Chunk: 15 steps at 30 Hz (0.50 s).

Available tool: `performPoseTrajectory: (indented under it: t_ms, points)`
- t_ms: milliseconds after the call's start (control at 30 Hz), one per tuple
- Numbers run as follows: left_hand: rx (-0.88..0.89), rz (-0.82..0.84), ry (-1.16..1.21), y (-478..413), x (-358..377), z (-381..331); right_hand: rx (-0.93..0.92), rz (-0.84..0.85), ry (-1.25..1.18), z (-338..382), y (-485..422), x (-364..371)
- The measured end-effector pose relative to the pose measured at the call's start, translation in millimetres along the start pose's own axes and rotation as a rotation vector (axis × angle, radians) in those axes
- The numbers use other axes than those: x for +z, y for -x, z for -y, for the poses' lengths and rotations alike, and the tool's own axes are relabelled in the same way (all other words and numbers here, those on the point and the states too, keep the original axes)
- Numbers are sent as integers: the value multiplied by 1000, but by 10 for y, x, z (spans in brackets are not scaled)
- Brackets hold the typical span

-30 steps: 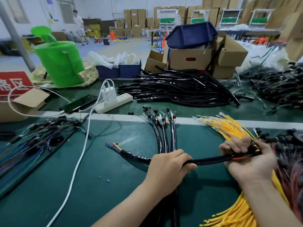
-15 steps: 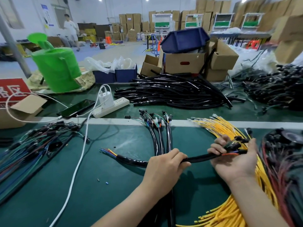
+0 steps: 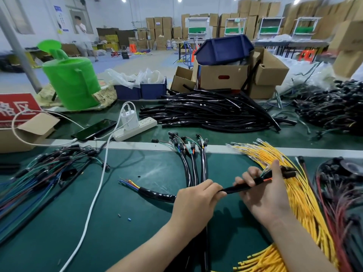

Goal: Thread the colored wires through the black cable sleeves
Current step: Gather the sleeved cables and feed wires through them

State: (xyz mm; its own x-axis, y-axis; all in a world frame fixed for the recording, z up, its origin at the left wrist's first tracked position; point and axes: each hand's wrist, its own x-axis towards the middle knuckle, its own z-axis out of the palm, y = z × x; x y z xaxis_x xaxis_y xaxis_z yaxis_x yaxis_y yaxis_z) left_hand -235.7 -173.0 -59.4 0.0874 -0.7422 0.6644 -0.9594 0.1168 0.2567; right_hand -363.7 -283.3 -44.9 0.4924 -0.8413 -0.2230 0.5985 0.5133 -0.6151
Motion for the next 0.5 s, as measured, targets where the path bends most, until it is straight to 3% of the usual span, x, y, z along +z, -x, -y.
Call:
performPoseTrajectory:
  t_ms: [167, 300, 500]
  points:
    - [160, 108, -30, 43, -140, 45, -17, -14, -212, 105, 32, -8]
    - [274, 277, -164, 205, -666, 509, -74, -54, -250, 237, 0, -26]
    - [243, 394, -178, 506, -1177, 772, -84, -128, -291, 316, -6, 1]
